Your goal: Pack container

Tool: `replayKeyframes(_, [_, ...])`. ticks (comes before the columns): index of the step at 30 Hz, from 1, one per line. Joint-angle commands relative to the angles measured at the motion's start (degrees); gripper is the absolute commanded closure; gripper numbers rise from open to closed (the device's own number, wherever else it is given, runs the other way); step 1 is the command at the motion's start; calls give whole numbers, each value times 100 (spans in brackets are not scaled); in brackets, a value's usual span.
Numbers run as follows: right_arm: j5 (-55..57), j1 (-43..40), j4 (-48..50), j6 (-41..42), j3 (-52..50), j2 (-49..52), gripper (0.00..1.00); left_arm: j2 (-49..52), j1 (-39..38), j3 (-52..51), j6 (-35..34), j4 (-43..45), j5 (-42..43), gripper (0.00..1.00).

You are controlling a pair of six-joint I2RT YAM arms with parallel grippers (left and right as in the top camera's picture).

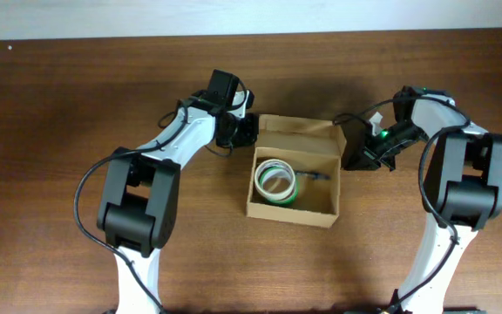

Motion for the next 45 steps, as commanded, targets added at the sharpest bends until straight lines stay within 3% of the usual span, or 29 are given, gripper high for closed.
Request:
replayKeyframes(1, [-566,39,92,-153,63,195,96,352,-11,-94,-190,127,-46,98])
replayKeyframes(16, [-1875,74,317,-151,350,201,96,352,20,-83,-225,671,173,96])
replayKeyframes(27, [-2133,74,114,-249,380,201,96,352,529,46,-227,1502,1847,92])
replayKeyframes(37, [-2205,74,-1064,-1198,1025,201,96,352,1104,52,-739,2433,3556,89])
replayKeyframes(45, [-2181,76,-1836,-1563,1766,199,96,352,1187,57,-975,2806,3895,87])
